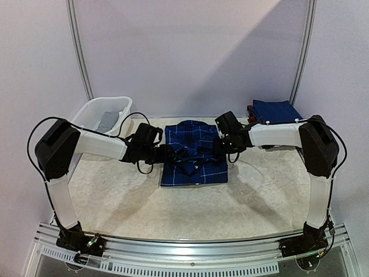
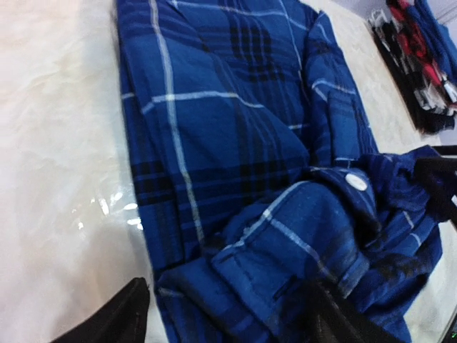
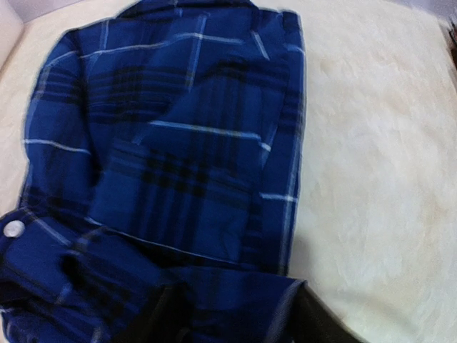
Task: Fold and stack the mixed laundry pile
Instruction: Fold the rectangle-folded shirt at the center of the board.
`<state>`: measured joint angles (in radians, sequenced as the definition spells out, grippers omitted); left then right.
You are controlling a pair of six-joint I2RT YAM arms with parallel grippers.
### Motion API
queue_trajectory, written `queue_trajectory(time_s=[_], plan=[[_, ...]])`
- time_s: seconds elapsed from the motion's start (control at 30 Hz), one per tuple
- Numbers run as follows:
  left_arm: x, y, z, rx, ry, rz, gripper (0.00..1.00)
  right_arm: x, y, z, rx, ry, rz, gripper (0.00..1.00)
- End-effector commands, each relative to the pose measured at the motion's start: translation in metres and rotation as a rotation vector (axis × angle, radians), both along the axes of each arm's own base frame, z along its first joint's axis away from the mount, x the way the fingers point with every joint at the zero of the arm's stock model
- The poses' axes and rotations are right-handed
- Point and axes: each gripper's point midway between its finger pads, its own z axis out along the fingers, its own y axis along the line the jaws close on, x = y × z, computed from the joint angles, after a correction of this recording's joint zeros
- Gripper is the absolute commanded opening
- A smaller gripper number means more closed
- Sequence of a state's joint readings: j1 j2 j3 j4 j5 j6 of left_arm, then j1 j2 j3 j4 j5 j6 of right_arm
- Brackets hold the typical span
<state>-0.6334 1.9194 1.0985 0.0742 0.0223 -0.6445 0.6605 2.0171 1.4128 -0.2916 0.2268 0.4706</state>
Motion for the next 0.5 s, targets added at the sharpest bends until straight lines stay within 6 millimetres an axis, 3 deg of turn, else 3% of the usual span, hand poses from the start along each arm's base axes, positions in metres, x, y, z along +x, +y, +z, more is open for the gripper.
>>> queue_trajectory(time_s=[0.0, 0.1, 0.17, 0.33, 0.47], plan=[[-0.002, 0.013, 0.046, 0.011, -0.115, 0.021, 0.82, 0.011, 0.011, 0.070, 0.057, -0.121, 0.069, 0.65], [-0.013, 0.024, 0.064, 0.059, -0.153, 0.045, 0.83, 0.002, 0.007, 0.105, 0.073, -0.162, 0.097, 0.74], [-0.023, 0.030, 0.068, 0.100, -0.157, 0.046, 0.82, -0.010, 0.002, 0.114, 0.082, -0.162, 0.112, 0.82], [-0.051, 0.030, 0.076, 0.133, -0.196, 0.026, 0.79, -0.041, -0.010, 0.119, 0.115, -0.162, 0.145, 0.90], [-0.069, 0.029, 0.077, 0.140, -0.215, 0.010, 0.73, -0.074, 0.005, 0.115, 0.161, -0.148, 0.251, 0.88]])
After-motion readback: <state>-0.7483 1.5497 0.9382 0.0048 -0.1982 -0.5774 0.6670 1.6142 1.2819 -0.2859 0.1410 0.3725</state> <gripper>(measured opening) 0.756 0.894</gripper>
